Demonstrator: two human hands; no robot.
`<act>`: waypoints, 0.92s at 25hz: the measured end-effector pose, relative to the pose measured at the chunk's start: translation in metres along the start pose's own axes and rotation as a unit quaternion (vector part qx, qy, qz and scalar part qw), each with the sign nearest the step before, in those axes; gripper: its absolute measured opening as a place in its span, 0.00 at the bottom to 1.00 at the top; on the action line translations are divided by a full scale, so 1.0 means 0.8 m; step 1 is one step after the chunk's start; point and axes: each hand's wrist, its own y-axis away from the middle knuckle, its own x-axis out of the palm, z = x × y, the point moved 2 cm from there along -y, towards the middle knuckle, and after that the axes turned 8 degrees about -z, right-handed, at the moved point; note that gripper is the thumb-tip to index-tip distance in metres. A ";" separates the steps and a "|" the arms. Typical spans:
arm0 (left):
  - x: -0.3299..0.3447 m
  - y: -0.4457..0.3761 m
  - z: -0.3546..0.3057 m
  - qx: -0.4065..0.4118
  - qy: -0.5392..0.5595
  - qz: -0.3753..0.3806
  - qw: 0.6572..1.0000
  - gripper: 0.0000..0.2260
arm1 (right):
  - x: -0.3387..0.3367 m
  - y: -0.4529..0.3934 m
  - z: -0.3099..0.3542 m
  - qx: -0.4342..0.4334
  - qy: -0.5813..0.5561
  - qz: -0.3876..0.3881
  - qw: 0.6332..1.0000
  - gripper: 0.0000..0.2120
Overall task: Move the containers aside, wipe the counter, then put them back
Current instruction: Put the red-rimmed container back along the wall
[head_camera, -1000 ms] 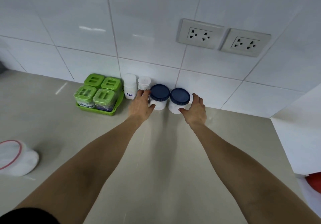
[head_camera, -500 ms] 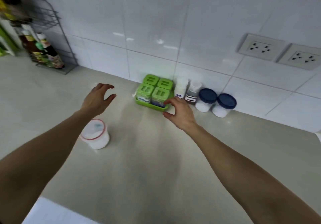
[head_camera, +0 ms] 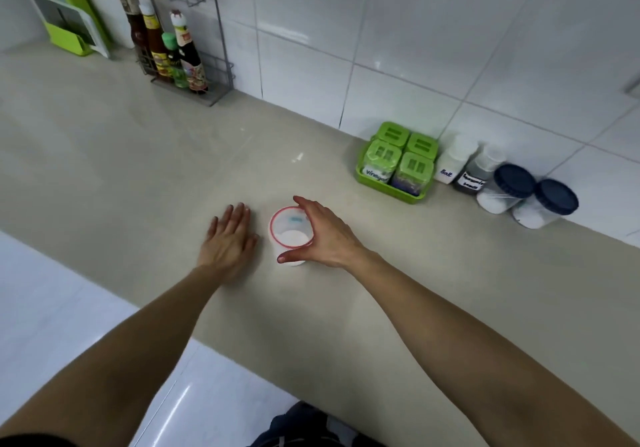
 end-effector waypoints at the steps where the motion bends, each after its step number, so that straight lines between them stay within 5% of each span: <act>1: 0.006 0.006 -0.003 0.005 -0.004 0.002 1.000 0.32 | 0.008 -0.001 0.002 0.000 0.008 0.000 1.000 0.54; 14: 0.010 0.019 -0.009 0.021 -0.008 -0.035 0.999 0.31 | -0.001 0.023 -0.032 0.038 -0.028 -0.062 0.997 0.48; 23: 0.062 -0.024 -0.281 0.214 0.004 0.010 0.977 0.32 | -0.159 0.145 -0.200 0.161 -0.001 -0.211 0.964 0.49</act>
